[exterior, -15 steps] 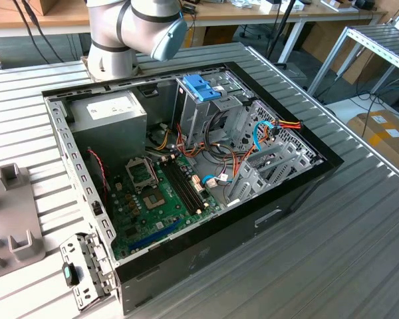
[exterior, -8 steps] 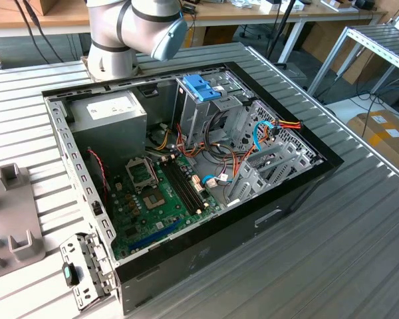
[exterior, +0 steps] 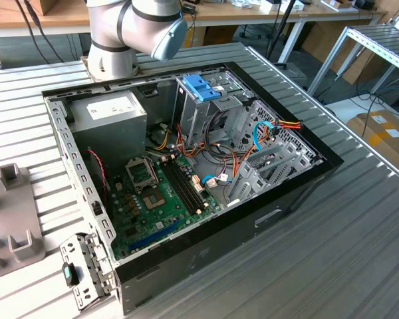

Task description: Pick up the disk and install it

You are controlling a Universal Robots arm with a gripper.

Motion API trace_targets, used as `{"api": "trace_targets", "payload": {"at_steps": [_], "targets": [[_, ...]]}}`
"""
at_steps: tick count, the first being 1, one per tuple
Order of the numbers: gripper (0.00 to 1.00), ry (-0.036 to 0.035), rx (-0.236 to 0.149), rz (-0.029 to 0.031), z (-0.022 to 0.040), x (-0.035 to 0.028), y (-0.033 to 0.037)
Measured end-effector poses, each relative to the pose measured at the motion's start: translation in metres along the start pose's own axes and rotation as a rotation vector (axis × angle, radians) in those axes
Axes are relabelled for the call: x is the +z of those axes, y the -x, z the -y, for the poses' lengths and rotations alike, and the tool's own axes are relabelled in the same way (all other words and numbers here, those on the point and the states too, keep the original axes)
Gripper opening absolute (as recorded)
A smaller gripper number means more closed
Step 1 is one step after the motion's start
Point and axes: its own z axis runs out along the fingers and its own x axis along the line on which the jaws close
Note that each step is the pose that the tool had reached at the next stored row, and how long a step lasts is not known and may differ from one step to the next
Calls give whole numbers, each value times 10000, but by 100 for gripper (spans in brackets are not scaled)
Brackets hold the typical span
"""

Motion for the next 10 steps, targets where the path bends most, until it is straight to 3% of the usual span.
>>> {"api": "trace_targets", "payload": {"at_steps": [10], "targets": [[37,1,0,-1,76,2,3]]}}
